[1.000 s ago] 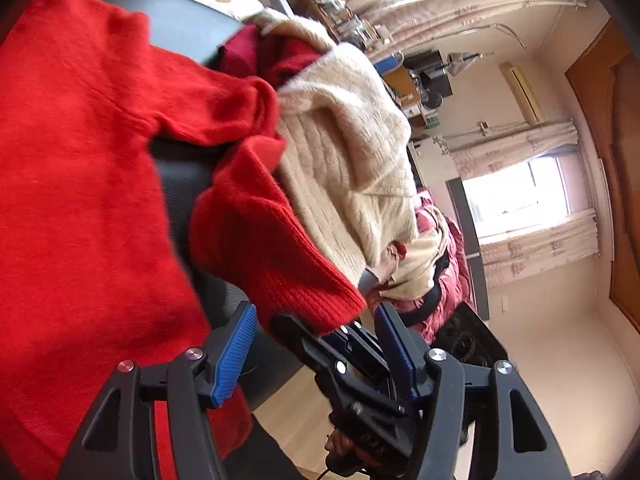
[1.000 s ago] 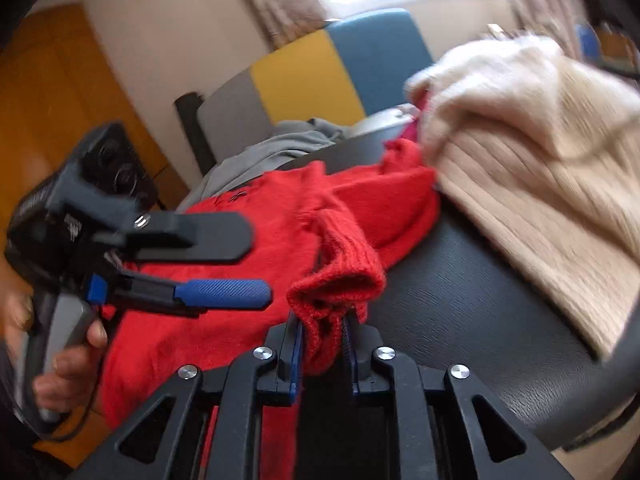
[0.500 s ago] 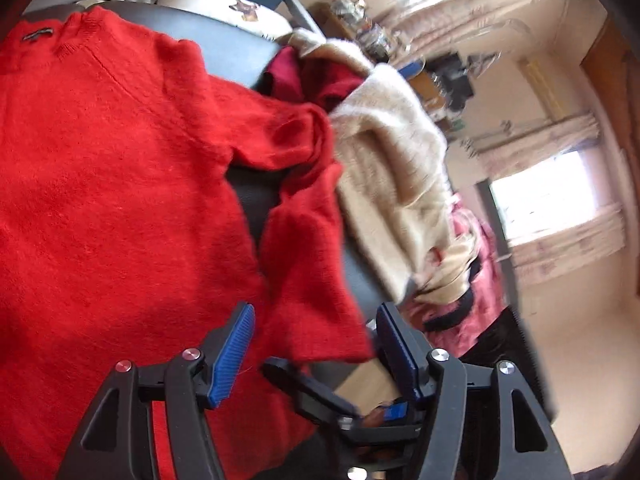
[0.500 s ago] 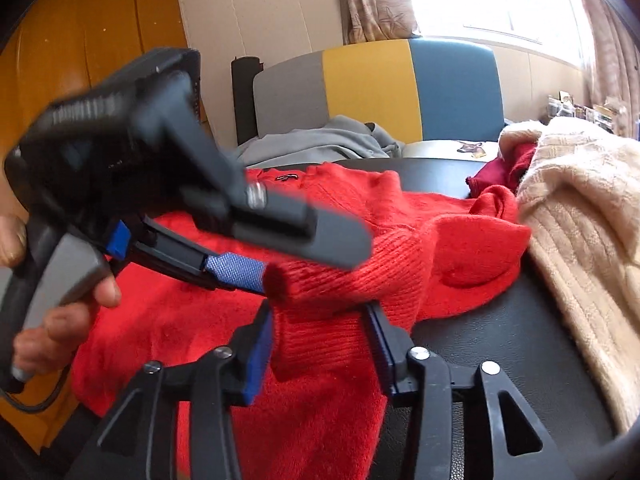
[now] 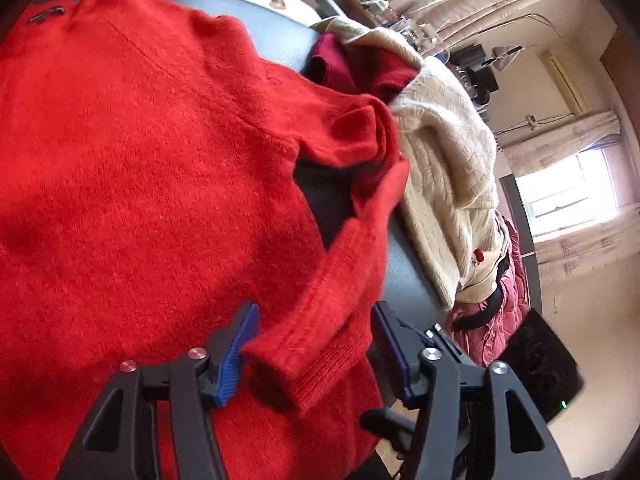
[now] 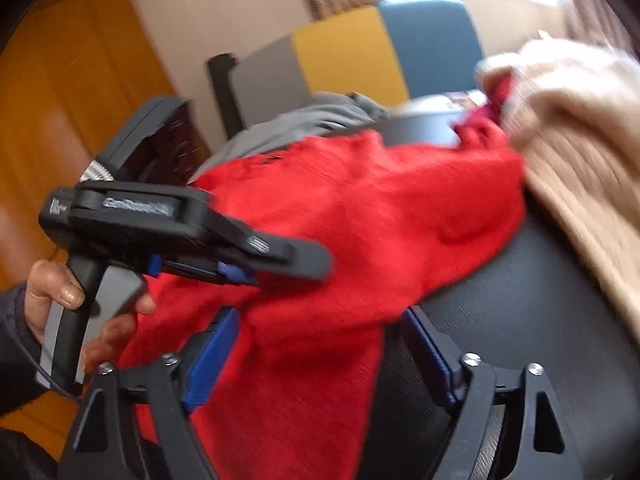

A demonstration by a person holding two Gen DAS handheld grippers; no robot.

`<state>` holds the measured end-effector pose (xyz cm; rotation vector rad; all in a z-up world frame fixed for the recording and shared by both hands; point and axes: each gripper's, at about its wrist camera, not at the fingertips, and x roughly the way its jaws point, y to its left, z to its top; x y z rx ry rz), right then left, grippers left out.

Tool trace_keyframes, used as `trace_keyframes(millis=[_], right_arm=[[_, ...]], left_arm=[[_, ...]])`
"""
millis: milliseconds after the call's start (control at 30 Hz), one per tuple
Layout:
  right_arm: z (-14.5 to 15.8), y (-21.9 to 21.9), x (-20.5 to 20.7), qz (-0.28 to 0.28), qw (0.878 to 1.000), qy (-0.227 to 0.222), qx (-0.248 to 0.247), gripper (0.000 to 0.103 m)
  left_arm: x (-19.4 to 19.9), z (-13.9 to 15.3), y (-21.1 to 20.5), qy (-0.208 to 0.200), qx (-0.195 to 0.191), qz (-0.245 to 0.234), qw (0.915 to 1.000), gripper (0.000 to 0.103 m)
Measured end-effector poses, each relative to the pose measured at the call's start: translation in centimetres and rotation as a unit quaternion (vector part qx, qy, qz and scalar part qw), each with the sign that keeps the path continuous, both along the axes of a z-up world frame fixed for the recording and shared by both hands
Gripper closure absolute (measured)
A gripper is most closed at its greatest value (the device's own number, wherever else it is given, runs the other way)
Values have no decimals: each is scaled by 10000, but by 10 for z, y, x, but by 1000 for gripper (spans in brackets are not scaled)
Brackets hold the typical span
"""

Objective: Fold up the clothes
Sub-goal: 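Pull the red sleeve out with the right gripper while the left gripper grasps its cuff, then carry the sleeve with the left gripper and lay it across the sweater body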

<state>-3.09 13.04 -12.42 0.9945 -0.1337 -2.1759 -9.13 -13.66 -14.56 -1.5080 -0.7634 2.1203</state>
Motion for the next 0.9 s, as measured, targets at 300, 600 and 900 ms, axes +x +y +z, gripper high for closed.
trace_keyframes(millis=[300, 600, 900], right_arm=[[-10, 13, -5, -157, 9990, -372, -212, 7], [2, 13, 1, -231, 9991, -345, -56, 3], [23, -24, -4, 235, 9996, -160, -64, 3]], left_arm=[[-34, 99, -14, 1113, 342, 188, 9930, 94], [-64, 258, -80, 2581, 296, 747, 9628, 94], [-16, 228, -210, 2261, 98, 1756, 9581, 94]])
